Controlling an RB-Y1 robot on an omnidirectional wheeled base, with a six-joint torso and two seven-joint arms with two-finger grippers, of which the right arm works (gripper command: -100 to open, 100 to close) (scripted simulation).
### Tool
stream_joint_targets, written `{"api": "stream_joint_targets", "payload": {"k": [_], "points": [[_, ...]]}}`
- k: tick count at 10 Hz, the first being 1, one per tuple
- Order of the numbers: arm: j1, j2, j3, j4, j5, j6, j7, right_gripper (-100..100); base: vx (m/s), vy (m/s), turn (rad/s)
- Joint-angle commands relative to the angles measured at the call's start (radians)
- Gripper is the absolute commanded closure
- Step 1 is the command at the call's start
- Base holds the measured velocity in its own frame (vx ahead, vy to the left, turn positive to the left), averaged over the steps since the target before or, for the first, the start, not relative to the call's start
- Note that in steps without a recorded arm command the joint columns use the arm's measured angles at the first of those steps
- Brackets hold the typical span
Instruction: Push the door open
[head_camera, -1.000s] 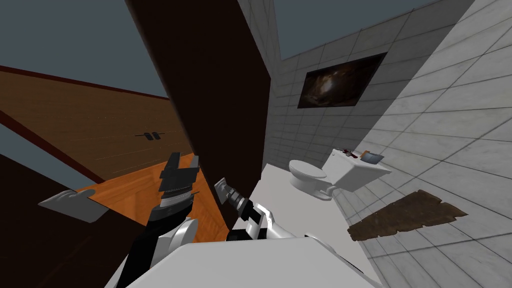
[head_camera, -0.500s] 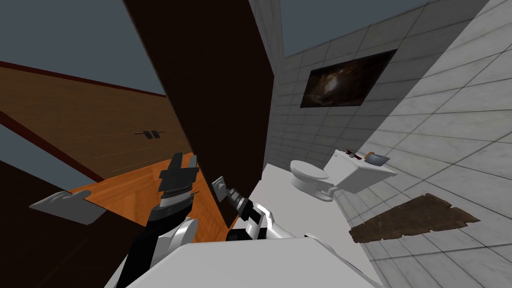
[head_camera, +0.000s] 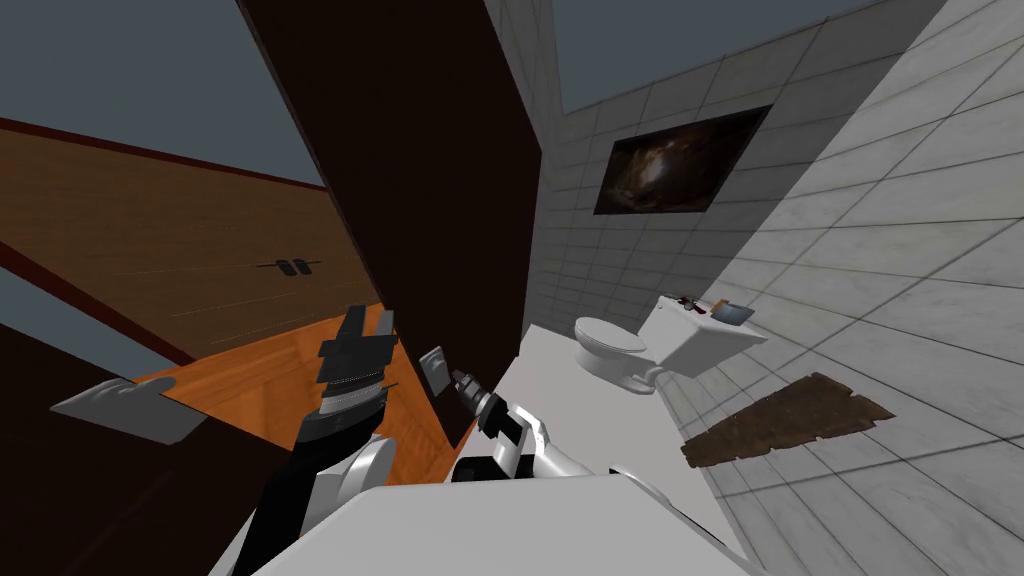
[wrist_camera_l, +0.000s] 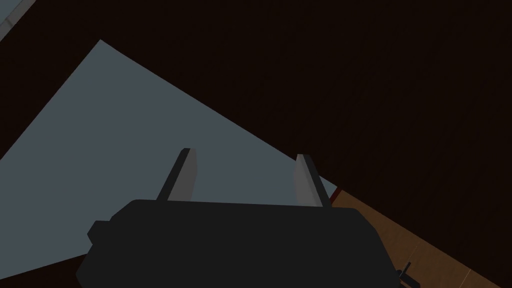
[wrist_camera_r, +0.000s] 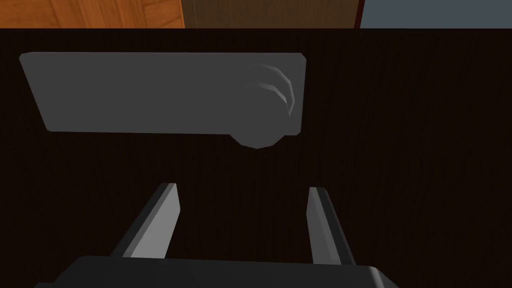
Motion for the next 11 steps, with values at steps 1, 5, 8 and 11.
{"api": "stream_joint_targets", "payload": {"k": [1, 5, 8, 11], "points": [[-0.002, 0.003, -0.017, -0.001, 0.0, 0.015, 0.005, -100, -0.192, -0.097, -0.072], [-0.004, 0.003, -0.022, 0.016, 0.002, 0.005, 0.007, -100, 0.043, 0.086, 0.019], [-0.007, 0.019, -0.034, 0.029, 0.003, 0.004, 0.012, -100, 0.134, 0.173, 0.032], [-0.008, 0.022, -0.035, 0.03, 0.003, 0.004, 0.012, 100, 0.037, 0.087, 0.006]]}}
